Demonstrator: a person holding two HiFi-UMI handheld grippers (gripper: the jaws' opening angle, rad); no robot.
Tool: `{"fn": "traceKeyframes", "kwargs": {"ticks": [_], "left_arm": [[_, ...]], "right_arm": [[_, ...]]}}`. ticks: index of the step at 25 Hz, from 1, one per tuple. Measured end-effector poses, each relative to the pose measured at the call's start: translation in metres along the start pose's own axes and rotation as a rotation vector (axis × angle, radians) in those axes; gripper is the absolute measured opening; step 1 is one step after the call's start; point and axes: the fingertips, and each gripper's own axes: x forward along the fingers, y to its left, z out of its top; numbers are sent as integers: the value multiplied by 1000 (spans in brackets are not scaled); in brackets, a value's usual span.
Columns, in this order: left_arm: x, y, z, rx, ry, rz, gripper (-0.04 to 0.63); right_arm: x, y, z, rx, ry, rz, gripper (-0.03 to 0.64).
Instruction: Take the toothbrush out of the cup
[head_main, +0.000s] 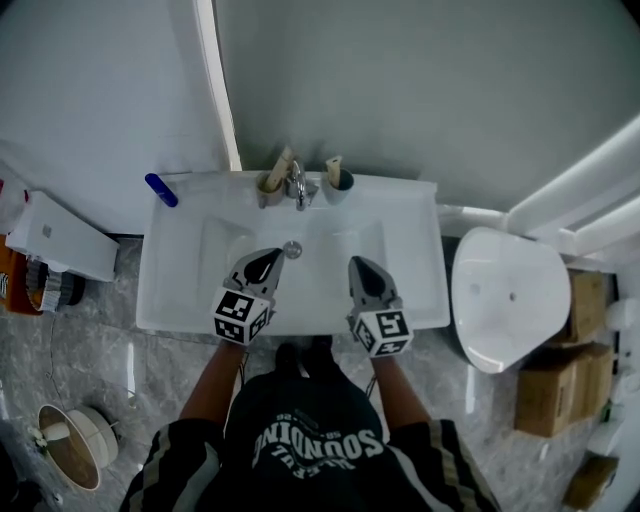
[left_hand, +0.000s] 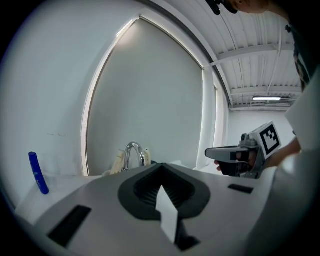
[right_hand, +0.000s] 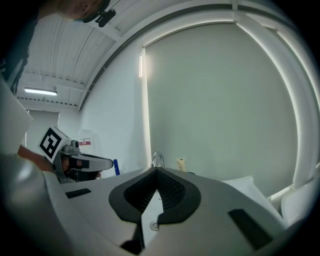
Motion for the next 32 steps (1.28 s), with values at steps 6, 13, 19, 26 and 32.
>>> {"fn": "traceKeyframes", "kwargs": {"ticks": [6, 13, 19, 26, 32], "left_arm": [[24, 16, 9, -9, 3, 67, -2], [34, 26, 7, -52, 4, 171, -2], [43, 35, 4, -74, 18, 190, -2], [48, 55, 8, -73, 28, 172, -2], [40, 69, 3, -85, 36, 179, -2]], "right_arm": [[41, -25, 9, 7, 0, 57, -2], [75, -46, 11, -9, 22, 131, -2], [91, -49, 10, -9, 28, 155, 0], [114, -52, 11, -13, 42, 139, 2], [148, -58, -1, -49, 100, 115, 110]]}}
